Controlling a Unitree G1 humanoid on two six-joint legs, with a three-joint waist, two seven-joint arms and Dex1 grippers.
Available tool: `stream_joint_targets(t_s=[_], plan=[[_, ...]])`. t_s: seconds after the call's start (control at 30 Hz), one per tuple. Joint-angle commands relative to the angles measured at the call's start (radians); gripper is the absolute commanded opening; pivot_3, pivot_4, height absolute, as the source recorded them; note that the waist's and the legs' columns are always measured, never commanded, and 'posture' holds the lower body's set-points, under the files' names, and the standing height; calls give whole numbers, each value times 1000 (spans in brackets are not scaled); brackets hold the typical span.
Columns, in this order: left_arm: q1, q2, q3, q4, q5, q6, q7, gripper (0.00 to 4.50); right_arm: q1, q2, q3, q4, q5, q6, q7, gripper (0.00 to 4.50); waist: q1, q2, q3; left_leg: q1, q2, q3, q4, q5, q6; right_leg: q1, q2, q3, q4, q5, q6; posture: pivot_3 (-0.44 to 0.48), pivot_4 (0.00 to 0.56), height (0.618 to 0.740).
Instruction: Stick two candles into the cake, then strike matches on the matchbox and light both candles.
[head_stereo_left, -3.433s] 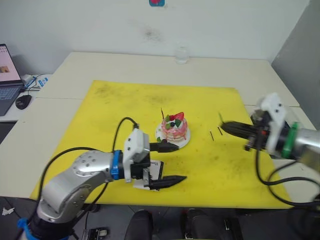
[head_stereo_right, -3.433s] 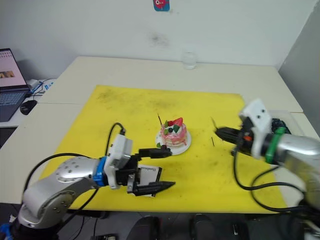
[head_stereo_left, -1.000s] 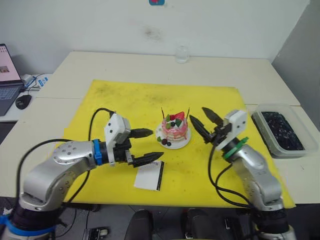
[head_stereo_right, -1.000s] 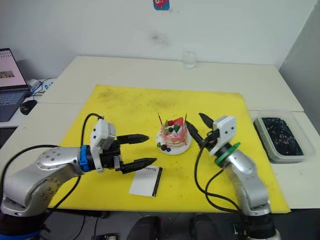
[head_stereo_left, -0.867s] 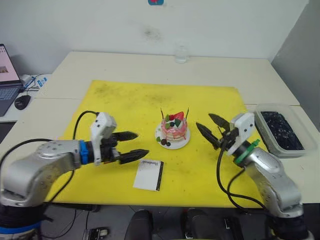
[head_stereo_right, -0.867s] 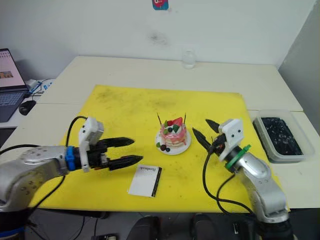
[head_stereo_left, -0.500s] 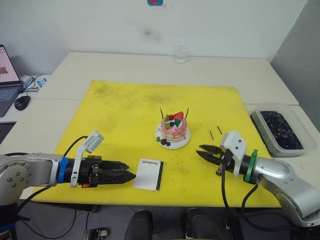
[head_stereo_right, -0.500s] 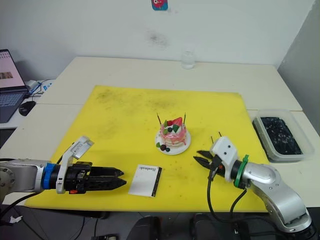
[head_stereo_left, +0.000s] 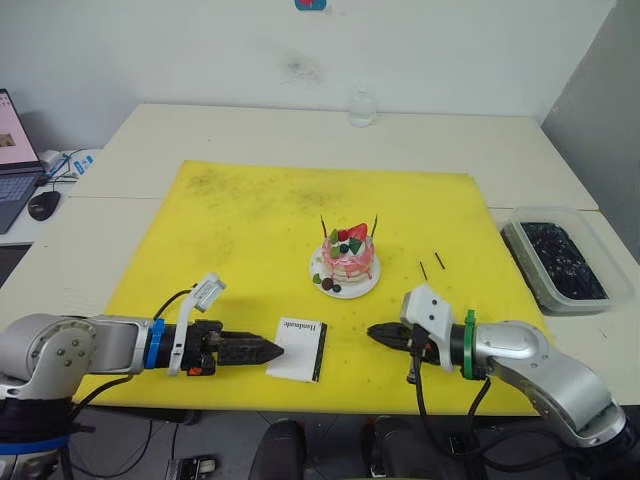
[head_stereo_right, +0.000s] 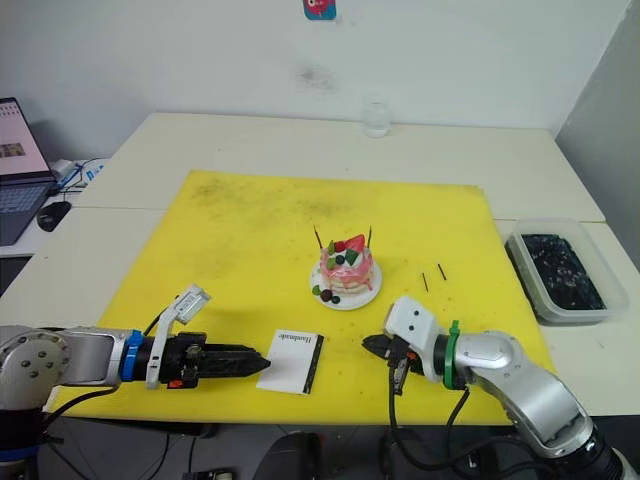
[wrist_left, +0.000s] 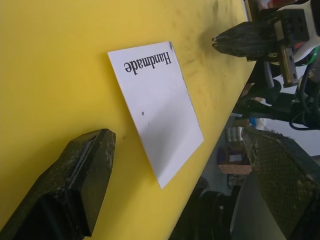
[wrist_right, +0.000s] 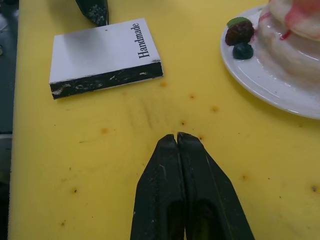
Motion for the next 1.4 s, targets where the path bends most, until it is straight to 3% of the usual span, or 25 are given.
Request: stream_joint_targets(t_s=[0.03,0.53,1.0,1.1,1.3,1.4], plan=[[-13,-31,8,-16,-37,39,13,4500,-30,9,32,1,-16,5,18,27,0,0,0,0,0,0,0,0,0,0,0,0,0,0,0,0,150,740],[-16,-172,-9,-62,-36,94,129,4500,-213,87,195,106,-51,68,121,27,1,0,0,-1,0,0,0,0,0,0,0,0,0,0,0,0,150,740],[-16,-246,-35,-60,-14,84,177,4500,-238,141,197,149,-53,38,148,27,8,-1,-1,0,-2,0,2,0,0,2,-1,0,0,1,2,0,150,740],[-16,-261,-39,-58,4,82,205,3892,-233,140,194,146,-52,41,148,0,13,-1,-1,0,-2,0,2,0,0,2,-1,0,0,1,2,0,150,740],[-14,-276,-33,-65,30,60,225,1956,-226,138,163,134,-41,56,135,0,18,-1,-1,0,-1,0,2,0,0,2,-1,0,0,1,2,0,150,740],[-35,-276,4,-65,-14,81,209,967,-226,126,110,106,-16,84,126,0,19,-1,-1,0,-1,0,2,0,0,1,-1,0,0,1,2,0,150,740]])
